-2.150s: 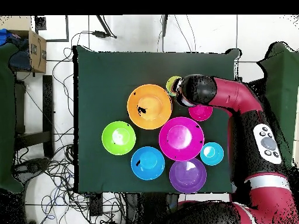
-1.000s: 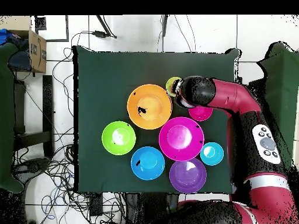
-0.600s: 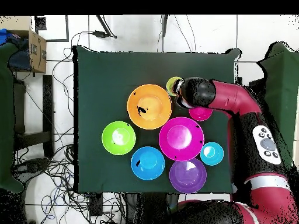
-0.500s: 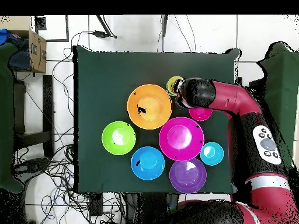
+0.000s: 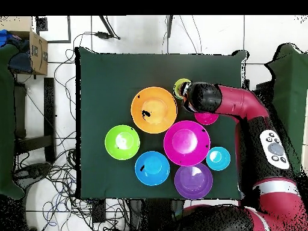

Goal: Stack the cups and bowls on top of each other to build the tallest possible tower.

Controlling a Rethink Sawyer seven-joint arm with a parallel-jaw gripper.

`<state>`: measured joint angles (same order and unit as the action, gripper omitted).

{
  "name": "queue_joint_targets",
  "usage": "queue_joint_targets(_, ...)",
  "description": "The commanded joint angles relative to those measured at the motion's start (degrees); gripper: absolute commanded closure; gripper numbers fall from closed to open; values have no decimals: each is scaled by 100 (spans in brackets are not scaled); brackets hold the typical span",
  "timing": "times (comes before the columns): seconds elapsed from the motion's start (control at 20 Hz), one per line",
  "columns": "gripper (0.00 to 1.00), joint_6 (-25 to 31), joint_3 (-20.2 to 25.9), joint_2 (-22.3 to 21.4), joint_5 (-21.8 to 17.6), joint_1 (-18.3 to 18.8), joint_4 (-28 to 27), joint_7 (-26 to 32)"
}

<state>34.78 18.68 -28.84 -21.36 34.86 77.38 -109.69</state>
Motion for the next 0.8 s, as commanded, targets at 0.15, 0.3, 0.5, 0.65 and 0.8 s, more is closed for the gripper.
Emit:
queue_joint_targets(0.15,100,-267,437,408,-376,2,393,709)
queue_joint_targets(0.3,100,-209,470,413,-335,10,412,698)
queue_joint_targets(0.5,100,-141,516,401,-274,9,468,666)
queue_joint_targets(0.65,100,-179,534,415,-289,28,487,666)
queue_joint_targets(0.8,100,-212,545,434,-311,45,487,671)
